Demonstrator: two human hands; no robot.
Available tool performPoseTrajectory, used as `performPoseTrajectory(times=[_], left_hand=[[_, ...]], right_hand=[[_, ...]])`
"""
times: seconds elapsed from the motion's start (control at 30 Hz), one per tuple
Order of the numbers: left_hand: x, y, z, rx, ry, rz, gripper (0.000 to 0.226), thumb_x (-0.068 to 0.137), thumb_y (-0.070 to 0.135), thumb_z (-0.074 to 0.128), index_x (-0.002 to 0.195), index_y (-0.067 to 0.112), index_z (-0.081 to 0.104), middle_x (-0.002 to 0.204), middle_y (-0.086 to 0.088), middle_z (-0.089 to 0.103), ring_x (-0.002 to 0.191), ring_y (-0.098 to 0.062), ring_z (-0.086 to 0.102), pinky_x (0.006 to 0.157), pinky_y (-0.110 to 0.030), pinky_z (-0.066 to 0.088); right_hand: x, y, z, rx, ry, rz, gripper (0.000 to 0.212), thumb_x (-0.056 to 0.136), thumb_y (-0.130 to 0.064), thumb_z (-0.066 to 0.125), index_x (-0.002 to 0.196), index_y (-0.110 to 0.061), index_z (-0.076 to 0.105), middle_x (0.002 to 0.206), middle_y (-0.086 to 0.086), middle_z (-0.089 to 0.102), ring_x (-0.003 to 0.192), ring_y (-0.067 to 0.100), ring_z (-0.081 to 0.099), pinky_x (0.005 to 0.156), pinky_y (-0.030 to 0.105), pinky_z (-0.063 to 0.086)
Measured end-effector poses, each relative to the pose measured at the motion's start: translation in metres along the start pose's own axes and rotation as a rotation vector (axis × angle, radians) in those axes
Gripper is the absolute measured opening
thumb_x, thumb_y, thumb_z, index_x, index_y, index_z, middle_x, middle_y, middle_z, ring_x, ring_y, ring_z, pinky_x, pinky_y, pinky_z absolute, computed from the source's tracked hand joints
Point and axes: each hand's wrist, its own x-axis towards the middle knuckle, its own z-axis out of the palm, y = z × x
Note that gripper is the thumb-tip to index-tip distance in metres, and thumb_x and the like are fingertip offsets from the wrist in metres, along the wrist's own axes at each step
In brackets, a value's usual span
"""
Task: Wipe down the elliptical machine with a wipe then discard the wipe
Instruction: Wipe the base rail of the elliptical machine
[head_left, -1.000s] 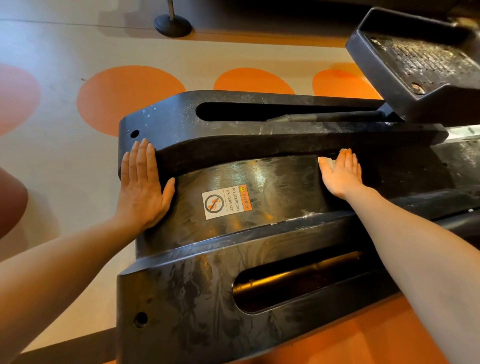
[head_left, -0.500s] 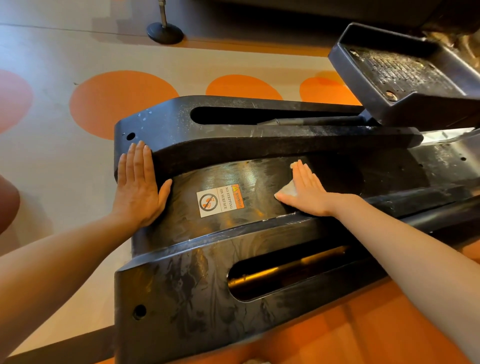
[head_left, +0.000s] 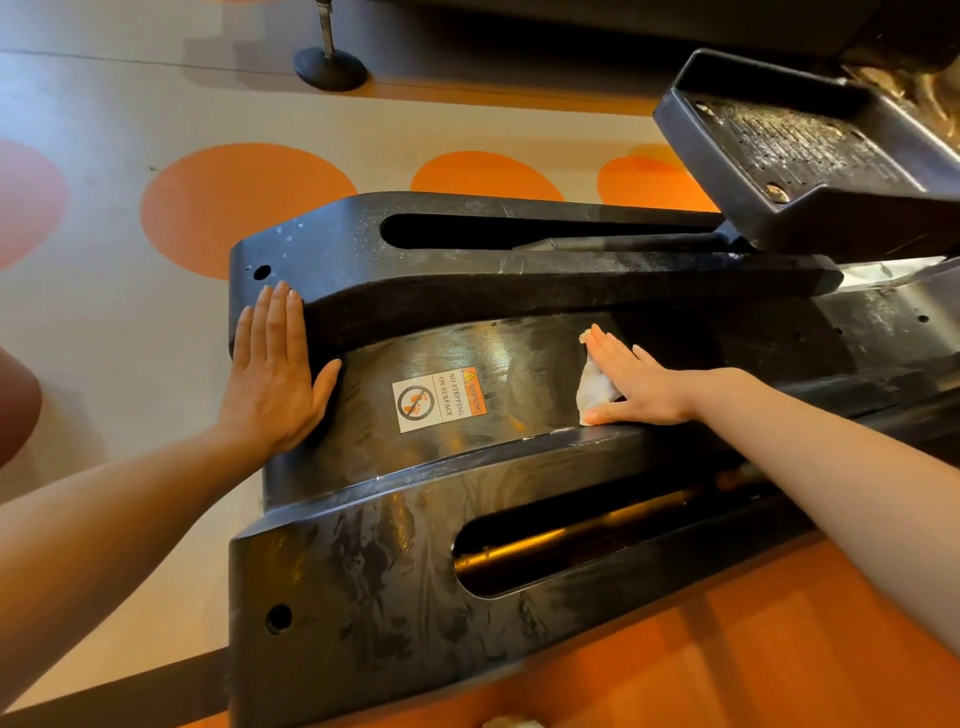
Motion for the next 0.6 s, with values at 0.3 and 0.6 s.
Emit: performPoseTrajectory(times=[0.3,0.6], left_hand=[[0.000,0.001,0.002,-0.007,0.008,-0.009,0.083,0.096,0.052,0.028,0.153,-0.005,0.010,0.160,-0.026,0.011,0.150,-0.040,0.006,0.123,-0.048,0.001],[0.000,0.001,0.002,-0.003,0.029,-0.003,0.082,0.097,0.050,0.031,0.153,-0.005,0.009,0.160,-0.027,0.010,0.150,-0.040,0.006,0.123,-0.039,-0.008]], right_hand=[[0.001,-0.020,0.009,0.108,0.080,0.049,0.121,0.082,-0.065,0.059,0.149,-0.013,-0.027,0.157,0.001,-0.033,0.145,0.018,-0.027,0.120,0.038,-0.007],[0.010,-0.055,0.014,0.130,0.125,0.033,0.125,0.080,-0.068,0.059,0.148,-0.011,-0.029,0.155,0.004,-0.037,0.142,0.020,-0.032,0.120,0.040,-0.012]])
